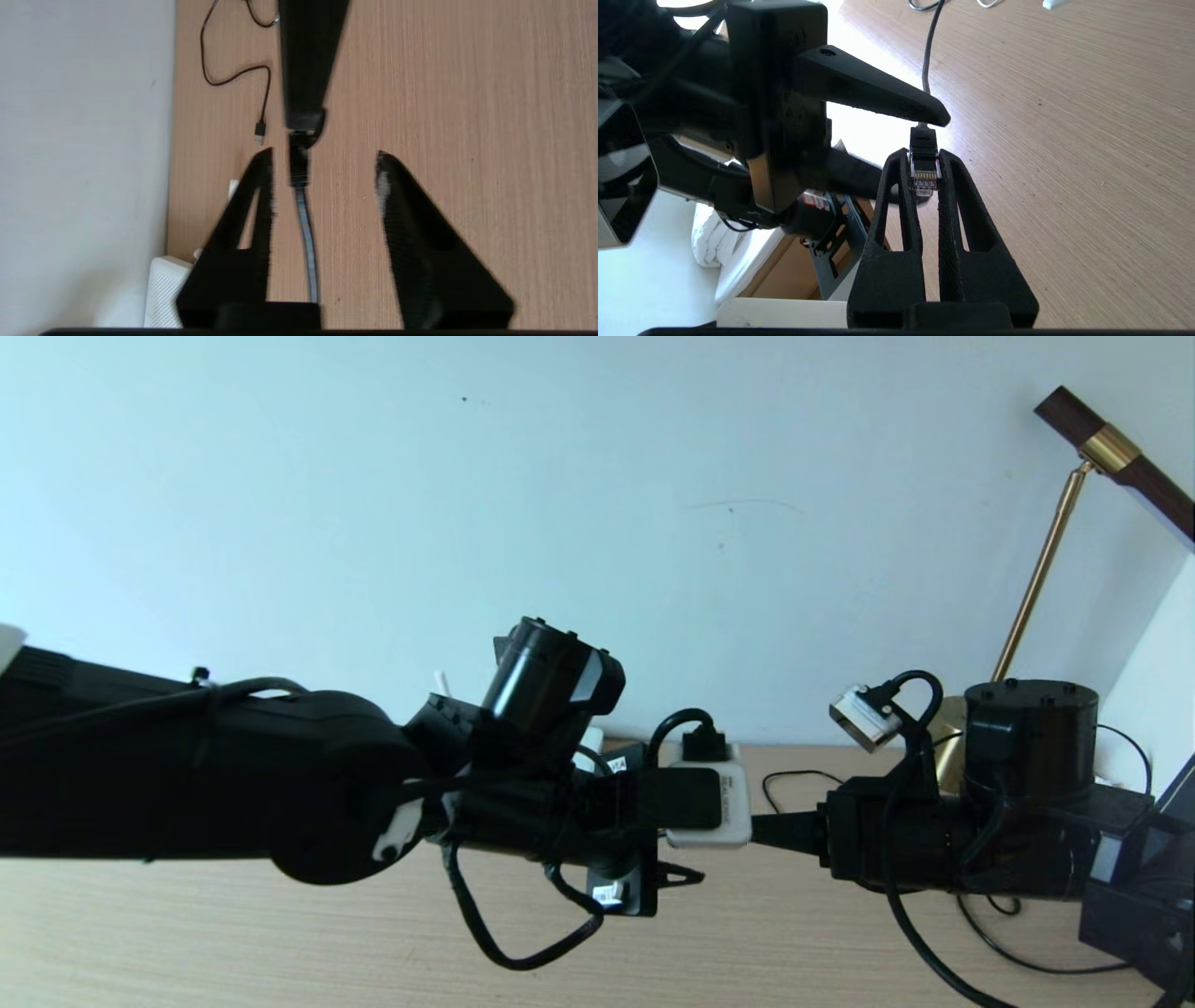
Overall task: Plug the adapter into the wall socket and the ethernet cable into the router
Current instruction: Hand it to the other hand
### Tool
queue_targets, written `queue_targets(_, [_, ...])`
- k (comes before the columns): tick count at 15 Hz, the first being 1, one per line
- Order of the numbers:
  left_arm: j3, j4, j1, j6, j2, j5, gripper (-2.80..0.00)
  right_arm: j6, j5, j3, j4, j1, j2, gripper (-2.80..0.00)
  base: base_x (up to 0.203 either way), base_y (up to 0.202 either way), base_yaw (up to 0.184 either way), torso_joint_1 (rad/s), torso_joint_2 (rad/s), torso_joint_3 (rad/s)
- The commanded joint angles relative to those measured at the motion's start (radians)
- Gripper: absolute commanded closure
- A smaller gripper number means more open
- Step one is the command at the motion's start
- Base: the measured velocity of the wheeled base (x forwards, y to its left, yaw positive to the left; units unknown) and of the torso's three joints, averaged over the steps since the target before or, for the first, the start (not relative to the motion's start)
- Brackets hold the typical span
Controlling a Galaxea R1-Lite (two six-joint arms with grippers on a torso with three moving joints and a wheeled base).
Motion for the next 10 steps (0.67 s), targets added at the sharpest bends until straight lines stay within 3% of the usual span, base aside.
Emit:
queue_targets(1, [-0.001, -0.007, 0.001, 0.006, -0.008, 0.0, -2.8, 0.006, 0.003, 0.001, 0.0, 0.001, 0.0, 0.0, 0.0, 0.0, 0.0, 0.0, 0.0, 0.0])
queue_targets(3, [0.01, -0.053, 0.001, 0.006, -0.039, 0.0, -2.8, 0.057, 0.002, -0.005, 0.0, -0.003, -0.001, 0.0, 0.0, 0.0, 0.0, 0.0, 0.0, 0.0])
queue_targets(6, [0.093, -0.146, 0.01, 0.011, -0.125, 0.001, -2.8, 0.26, 0.008, -0.07, 0.001, -0.016, 0.006, 0.0, 0.0, 0.0, 0.0, 0.0, 0.0, 0.0])
queue_targets(10, [0.333, -0.279, 0.053, 0.021, -0.263, 0.0, -2.8, 0.537, 0.124, -0.19, 0.004, -0.022, 0.104, 0.0, 0.0, 0.0, 0.0, 0.0, 0.0, 0.0])
